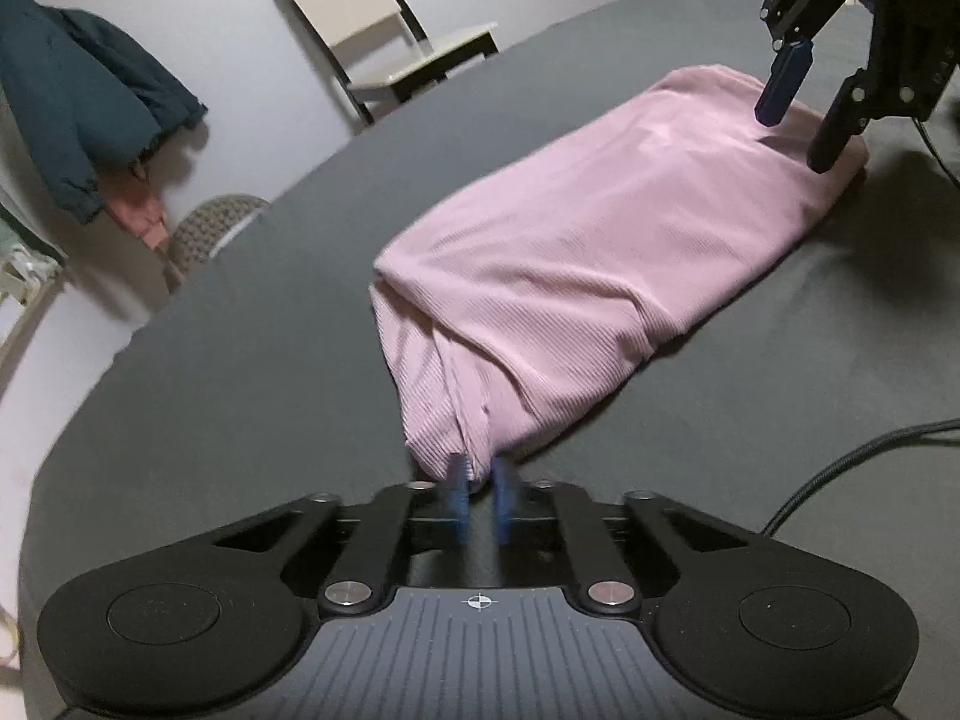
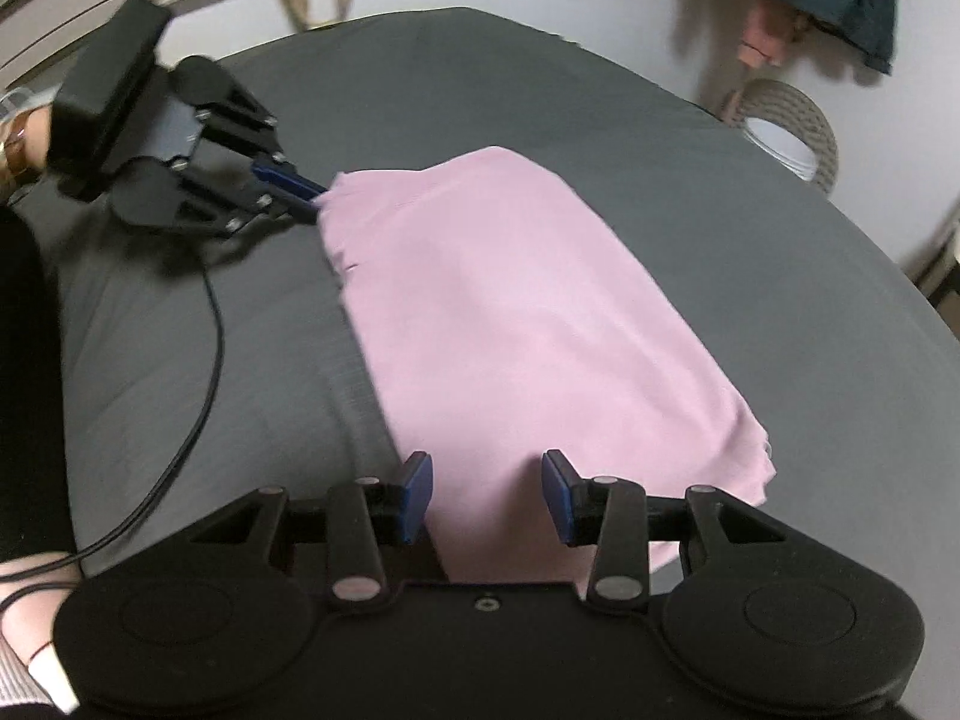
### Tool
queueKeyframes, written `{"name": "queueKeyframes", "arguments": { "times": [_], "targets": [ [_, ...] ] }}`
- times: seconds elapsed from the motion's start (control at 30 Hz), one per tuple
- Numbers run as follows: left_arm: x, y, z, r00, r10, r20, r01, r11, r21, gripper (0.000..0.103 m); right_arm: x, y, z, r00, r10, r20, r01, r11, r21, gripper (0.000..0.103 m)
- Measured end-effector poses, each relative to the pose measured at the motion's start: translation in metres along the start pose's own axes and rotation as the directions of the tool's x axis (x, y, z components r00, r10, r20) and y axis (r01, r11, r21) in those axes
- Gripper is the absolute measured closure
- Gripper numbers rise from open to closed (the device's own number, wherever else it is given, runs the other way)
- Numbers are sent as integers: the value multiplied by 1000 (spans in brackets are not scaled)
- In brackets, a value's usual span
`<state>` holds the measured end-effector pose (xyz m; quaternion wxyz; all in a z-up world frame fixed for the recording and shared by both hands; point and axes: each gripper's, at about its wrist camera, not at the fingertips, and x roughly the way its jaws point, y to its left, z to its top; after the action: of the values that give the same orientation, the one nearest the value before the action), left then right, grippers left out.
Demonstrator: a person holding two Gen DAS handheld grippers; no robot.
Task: Fold clothes
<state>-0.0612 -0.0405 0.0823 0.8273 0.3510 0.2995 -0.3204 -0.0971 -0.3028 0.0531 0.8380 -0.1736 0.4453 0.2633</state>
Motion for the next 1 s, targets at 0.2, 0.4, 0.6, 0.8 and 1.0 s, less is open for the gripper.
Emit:
{"name": "queueKeyframes", "arguments": {
  "times": [0.2, 0.4, 0.6, 0.8, 1.0],
  "targets": [
    [7, 1, 3, 999, 39, -7, -39, 999, -1, 102, 11, 5, -13, 995, 23, -94, -25, 999, -23, 61],
    [8, 12, -5, 992, 118, -53, -118, 993, -13, 102, 16, 4, -23, 989, 54, -138, -56, 998, -7, 52],
    [7, 19, -11, 995, 85, -58, -91, 991, -96, 101, 14, 2, -22, 988, 70, -137, -70, 998, 0, 49],
    [-8, 34, -17, 998, 66, 2, -63, 966, -250, 99, -11, -38, -15, 998, 55, -12, -52, 982, 184, 49],
    [-13, 59, -21, 990, 11, 142, 58, 879, -474, 99, -24, -107, -31, 989, -127, 70, 71, 843, 533, 56]
  ]
}}
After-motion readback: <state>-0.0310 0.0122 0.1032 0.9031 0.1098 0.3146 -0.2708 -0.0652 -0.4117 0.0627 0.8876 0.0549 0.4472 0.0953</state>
